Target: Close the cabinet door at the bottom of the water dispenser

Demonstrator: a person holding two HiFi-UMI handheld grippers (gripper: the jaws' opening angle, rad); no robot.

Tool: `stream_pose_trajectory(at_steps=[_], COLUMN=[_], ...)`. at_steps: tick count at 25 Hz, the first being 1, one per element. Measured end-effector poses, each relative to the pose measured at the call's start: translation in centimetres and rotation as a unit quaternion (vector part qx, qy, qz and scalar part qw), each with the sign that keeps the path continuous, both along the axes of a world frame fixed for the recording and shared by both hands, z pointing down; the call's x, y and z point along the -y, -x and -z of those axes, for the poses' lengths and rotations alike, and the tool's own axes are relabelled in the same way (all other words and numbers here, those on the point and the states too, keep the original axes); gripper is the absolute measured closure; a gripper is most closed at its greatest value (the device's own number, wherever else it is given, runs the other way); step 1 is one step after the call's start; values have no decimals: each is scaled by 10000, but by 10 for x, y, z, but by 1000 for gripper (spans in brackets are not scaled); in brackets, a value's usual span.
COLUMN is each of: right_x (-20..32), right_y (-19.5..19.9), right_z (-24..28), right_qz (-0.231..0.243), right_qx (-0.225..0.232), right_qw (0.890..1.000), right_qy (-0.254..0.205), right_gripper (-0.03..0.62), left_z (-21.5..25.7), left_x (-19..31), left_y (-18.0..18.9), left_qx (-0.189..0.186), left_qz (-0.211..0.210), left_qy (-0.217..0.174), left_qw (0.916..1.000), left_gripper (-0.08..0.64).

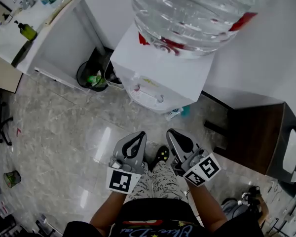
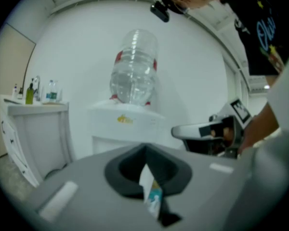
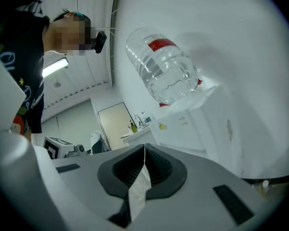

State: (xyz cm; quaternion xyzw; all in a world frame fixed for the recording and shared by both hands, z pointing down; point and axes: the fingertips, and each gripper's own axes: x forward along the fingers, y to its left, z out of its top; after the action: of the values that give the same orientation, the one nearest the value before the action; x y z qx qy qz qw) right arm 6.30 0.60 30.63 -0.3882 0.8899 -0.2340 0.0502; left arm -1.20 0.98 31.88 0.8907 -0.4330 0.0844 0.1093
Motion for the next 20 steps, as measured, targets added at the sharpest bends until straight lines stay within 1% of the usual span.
stream_pose_trajectory(at_steps=[3, 6, 9, 12, 14, 16, 20], right_x=[-7, -7, -20, -32, -42, -51, -59], right_y=[2, 2, 3, 4, 4, 3, 4], right_z=[52, 96, 127, 142, 143, 145, 155], right_qz=[166, 190, 295, 423, 440, 472, 636], right_qx=[16, 39, 82, 126, 103, 83, 100], right_qw=[9995, 9982, 9976, 9967, 9971, 9973, 9954], right_qy=[-264, -562, -629, -686, -619, -564, -703], right_gripper=[575, 575, 575, 575, 577, 575, 577], left_z=[45, 80, 114, 144, 158, 164, 169], left_x=[-8, -7, -17, -21, -26, -30, -34], left_y=[10, 21, 16, 1, -6, -12, -21], left_qx=[-209, -200, -280, -374, -448, -473, -497], left_qz=[59, 142, -11, -154, -211, -276, -380], left_qy=[9, -140, -285, -445, -570, -605, -684], left_qw=[9998, 9996, 9992, 9982, 9971, 9967, 9957], left_gripper=[560, 560, 560, 560, 560, 560, 560])
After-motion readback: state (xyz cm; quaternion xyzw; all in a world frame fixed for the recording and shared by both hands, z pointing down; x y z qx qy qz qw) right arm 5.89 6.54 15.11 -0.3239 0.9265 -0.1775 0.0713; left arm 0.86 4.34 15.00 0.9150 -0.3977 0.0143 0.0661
